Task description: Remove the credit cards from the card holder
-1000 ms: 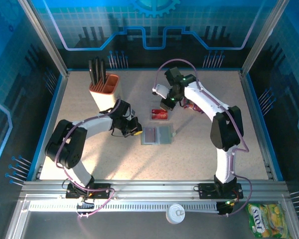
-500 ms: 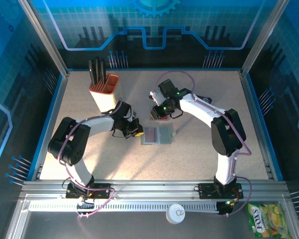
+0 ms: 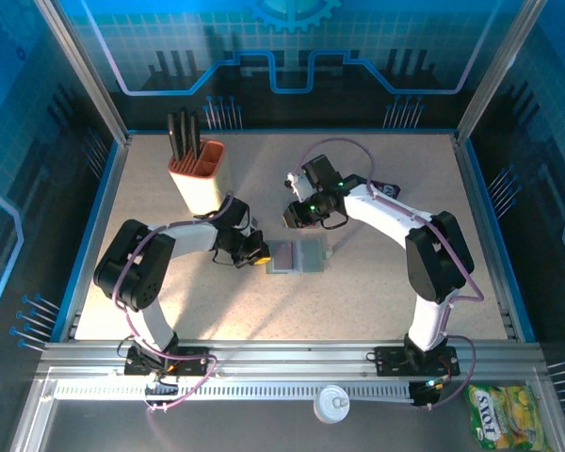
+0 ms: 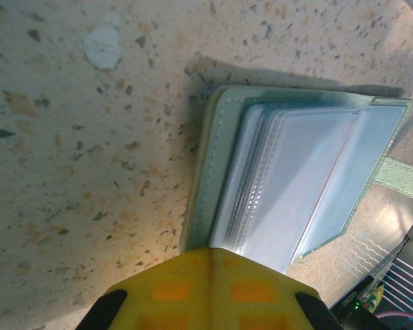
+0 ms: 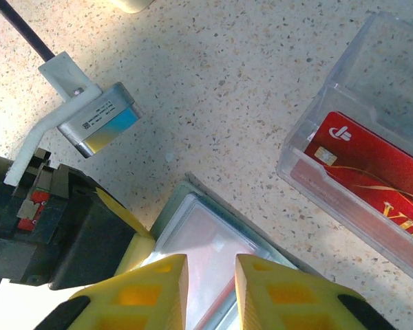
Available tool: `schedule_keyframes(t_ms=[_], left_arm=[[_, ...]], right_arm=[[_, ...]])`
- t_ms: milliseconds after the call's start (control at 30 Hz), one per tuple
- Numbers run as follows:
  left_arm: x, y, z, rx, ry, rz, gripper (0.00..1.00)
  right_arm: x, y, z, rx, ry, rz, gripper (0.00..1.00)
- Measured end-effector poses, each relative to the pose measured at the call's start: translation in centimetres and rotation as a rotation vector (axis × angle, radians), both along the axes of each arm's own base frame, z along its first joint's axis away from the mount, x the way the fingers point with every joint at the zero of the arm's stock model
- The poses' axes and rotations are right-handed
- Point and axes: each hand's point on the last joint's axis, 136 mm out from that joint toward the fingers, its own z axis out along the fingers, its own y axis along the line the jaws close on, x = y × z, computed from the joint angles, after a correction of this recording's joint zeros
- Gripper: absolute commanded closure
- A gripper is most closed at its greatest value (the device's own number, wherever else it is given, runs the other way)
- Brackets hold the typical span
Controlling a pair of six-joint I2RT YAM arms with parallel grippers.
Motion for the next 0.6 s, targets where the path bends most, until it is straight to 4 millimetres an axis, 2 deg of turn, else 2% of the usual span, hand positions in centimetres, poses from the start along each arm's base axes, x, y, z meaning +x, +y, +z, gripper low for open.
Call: schedule_keyframes(t_ms=[367,600], left_arm=[[-0.2,0.5,-0.5,0.034,0.001,-0.005,1.00],[-0.2,0.6,-0.5,0.043,-0.004,-0.008,1.00]], right_arm=[[-2.5,-0.2,-1.1,0.036,0.089,-0.079,0.73],[-4.1,0.2,-2.4,0.113,0.219,-0.187,0.74]])
